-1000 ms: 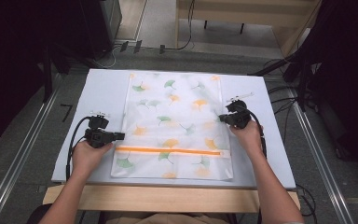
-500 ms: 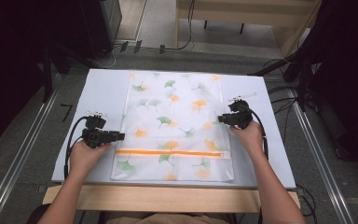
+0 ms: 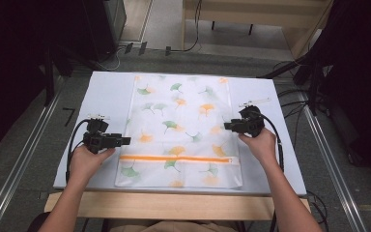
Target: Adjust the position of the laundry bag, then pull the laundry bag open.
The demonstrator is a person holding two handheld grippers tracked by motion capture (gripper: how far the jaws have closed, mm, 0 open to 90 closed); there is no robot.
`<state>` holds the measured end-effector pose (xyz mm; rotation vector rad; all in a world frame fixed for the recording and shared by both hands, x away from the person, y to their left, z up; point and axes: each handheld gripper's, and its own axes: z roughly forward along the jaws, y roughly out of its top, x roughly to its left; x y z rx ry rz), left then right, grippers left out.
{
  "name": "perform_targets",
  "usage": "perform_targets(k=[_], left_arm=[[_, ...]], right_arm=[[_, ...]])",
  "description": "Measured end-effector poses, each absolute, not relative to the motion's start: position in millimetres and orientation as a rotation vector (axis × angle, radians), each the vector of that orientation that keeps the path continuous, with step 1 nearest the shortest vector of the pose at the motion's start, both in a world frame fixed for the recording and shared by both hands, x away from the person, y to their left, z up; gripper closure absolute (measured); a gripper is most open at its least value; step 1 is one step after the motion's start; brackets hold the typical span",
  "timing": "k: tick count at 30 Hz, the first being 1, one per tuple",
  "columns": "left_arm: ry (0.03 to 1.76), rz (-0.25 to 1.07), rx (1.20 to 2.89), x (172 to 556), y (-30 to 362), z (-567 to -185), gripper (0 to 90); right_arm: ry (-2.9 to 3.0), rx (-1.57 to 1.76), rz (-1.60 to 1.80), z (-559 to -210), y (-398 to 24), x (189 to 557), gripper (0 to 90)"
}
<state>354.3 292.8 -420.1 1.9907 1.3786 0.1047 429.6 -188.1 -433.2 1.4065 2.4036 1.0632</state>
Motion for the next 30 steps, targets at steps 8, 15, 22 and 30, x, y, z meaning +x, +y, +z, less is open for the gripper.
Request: perform_targets(k=[8, 15, 22, 30], left_arm=[[1.321, 0.103, 2.009, 354.0, 281.6, -413.8, 41.6], [1.285, 0.097, 2.040, 354.7, 270.8, -411.7, 38.9], [1.236, 0.098, 2.055, 352.7, 258.5, -407.1, 38.0], [1.197, 0.081, 2.075, 353.1, 245.9, -405.2, 37.9]], right_arm=[[2.422, 1.390, 1.071, -430.9, -196.9, 405.3, 59.7], [2.432, 1.368, 1.062, -429.3, -199.5, 389.4, 61.5], [2.435, 1.362, 1.072, -430.3, -202.5, 379.0, 61.8], [2.437, 1.364, 1.069, -431.0, -205.2, 363.6, 62.3]])
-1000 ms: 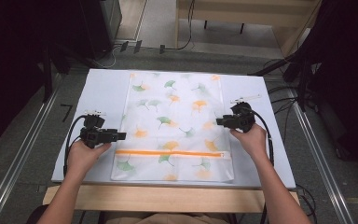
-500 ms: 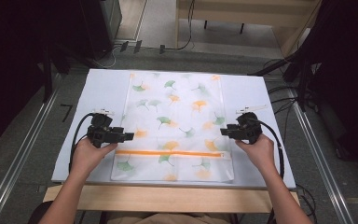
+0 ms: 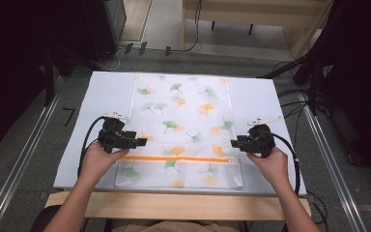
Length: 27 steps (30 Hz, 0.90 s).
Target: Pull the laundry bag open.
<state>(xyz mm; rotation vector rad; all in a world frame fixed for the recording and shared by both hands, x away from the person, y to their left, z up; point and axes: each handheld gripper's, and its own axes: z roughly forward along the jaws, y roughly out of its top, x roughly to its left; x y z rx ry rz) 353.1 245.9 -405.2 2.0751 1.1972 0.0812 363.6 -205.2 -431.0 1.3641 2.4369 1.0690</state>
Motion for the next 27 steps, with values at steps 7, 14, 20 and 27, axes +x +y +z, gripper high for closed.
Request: perform_targets(k=[7, 14, 20, 27], left_arm=[[1.167, 0.068, 2.087, 355.0, 234.9, -404.9, 36.6], [1.119, 0.061, 2.108, 358.7, 221.7, -404.5, 35.4], [1.100, 0.050, 2.116, 363.5, 212.4, -405.6, 35.3], [1.070, 0.030, 2.132, 369.8, 201.1, -406.9, 35.4]], right_arm=[[2.435, 1.366, 1.074, -432.5, -207.7, 349.1, 63.7], [2.432, 1.373, 1.072, -435.2, -209.2, 338.3, 70.1], [2.440, 1.401, 1.066, -439.1, -211.0, 331.9, 75.6], [2.450, 1.455, 1.020, -446.8, -216.5, 326.7, 75.7]])
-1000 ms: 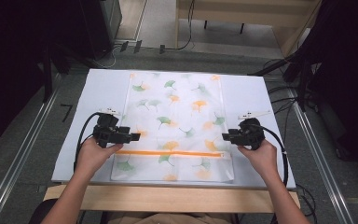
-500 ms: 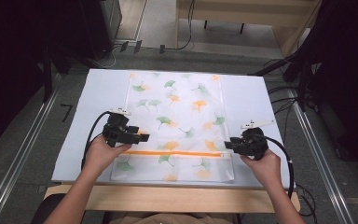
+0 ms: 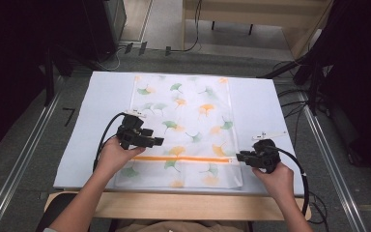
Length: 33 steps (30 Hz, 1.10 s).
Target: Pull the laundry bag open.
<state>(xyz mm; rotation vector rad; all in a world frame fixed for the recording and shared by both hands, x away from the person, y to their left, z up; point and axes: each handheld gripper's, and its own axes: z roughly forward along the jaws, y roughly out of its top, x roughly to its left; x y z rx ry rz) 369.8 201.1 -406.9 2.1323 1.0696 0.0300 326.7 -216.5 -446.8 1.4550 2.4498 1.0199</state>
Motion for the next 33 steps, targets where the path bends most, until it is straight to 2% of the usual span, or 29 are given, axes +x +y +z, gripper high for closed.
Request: perform_targets(k=[3, 11, 16, 23, 30, 31, 33], left_arm=[[1.056, 0.029, 2.137, 371.9, 196.4, -407.1, 35.3], [1.033, 0.032, 2.158, 375.4, 188.6, -409.1, 35.3], [1.032, 0.034, 2.153, 375.7, 188.3, -408.8, 35.3], [1.037, 0.039, 2.147, 375.1, 190.9, -408.4, 35.4], [1.040, 0.038, 2.144, 374.6, 191.8, -408.2, 35.5], [1.040, 0.038, 2.146, 374.7, 191.6, -408.4, 35.5], [1.041, 0.038, 2.149, 374.8, 191.1, -408.9, 35.5]], right_arm=[[2.453, 1.465, 1.003, -448.3, -218.8, 322.7, 76.3], [2.472, 1.502, 0.967, -455.5, -222.2, 319.8, 66.0], [2.502, 1.470, 0.934, -460.2, -216.9, 319.3, 54.9], [2.534, 1.415, 0.932, -463.5, -209.0, 320.6, 47.0], [2.543, 1.336, 0.905, -463.8, -201.2, 319.9, 51.4], [2.539, 1.314, 0.887, -463.9, -199.6, 319.6, 55.4], [2.529, 1.308, 0.881, -464.4, -199.1, 319.1, 57.3]])
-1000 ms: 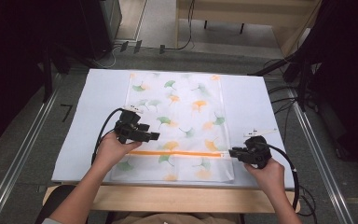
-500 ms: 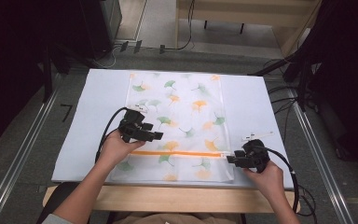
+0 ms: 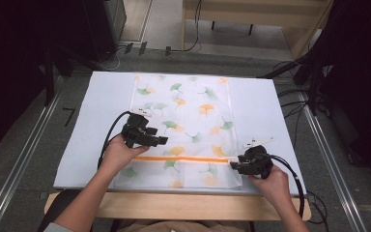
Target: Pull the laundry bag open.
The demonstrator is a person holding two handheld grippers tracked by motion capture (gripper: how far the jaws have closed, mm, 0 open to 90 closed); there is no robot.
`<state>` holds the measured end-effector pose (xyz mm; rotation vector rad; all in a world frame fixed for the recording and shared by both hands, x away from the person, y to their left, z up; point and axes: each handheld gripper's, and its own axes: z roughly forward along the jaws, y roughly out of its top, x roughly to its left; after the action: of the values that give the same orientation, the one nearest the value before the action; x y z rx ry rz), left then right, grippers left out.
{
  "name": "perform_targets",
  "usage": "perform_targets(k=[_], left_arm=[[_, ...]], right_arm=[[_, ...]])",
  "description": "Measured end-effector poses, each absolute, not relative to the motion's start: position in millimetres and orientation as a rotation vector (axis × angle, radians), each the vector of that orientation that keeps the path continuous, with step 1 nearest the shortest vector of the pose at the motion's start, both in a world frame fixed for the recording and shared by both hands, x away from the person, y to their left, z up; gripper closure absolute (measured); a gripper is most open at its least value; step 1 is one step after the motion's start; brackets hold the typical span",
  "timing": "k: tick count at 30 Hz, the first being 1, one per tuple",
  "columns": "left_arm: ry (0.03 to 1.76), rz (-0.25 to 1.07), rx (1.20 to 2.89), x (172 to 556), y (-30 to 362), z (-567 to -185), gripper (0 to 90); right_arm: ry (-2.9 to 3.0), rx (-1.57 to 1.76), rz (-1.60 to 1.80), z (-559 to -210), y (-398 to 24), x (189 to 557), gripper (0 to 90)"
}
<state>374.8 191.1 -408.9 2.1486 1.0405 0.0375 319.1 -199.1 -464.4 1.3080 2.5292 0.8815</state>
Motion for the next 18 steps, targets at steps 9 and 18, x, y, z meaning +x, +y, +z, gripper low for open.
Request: perform_targets(k=[9, 18], left_arm=[[1.038, 0.028, 2.153, 375.0, 188.2, -410.1, 35.7], [1.004, 0.008, 2.142, 372.6, 181.3, -410.3, 36.4]], right_arm=[[2.497, 1.299, 0.863, -465.5, -199.4, 316.9, 74.5], [2.543, 1.327, 0.850, -462.3, -194.7, 319.1, 85.2]])
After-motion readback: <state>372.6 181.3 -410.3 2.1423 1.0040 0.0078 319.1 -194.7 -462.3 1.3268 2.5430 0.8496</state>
